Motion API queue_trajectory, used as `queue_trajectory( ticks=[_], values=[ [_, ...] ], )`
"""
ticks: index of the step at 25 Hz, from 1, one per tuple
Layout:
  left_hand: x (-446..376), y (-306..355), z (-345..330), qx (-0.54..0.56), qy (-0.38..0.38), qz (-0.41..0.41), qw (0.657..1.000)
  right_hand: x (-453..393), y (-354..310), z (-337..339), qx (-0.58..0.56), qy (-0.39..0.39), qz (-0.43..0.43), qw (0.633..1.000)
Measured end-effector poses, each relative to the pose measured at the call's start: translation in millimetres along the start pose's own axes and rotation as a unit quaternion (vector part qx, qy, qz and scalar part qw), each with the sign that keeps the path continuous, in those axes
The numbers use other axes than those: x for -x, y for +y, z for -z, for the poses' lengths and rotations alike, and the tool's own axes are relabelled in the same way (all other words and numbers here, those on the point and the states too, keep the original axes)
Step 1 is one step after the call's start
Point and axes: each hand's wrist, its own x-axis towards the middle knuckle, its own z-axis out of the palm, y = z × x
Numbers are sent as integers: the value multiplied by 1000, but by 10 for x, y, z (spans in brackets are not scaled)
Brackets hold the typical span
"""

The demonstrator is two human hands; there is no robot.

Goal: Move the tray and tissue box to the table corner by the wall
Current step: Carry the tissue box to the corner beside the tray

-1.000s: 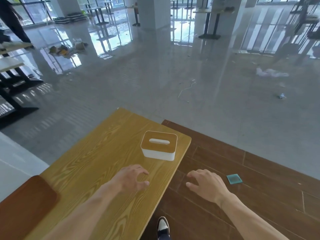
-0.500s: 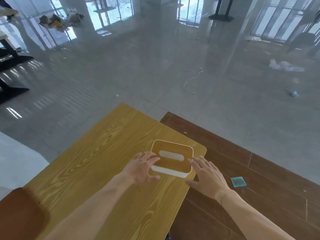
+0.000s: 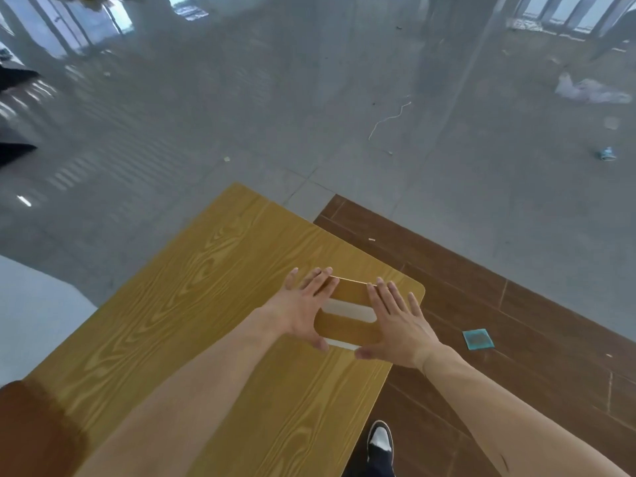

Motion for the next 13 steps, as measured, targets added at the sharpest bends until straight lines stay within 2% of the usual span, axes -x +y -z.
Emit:
queue_trajectory(
  ticks=[7,10,13],
  values=[
    [-125,-15,-74,0,40,-14,999,-71,90,-57,-9,29,5,1000],
    [-109,24,-66,8,57,-10,998,-78,86,-32,7,53,25,998],
    [-8,104,-62,14,60,6,998,-65,78,61,35,45,49,997]
  ],
)
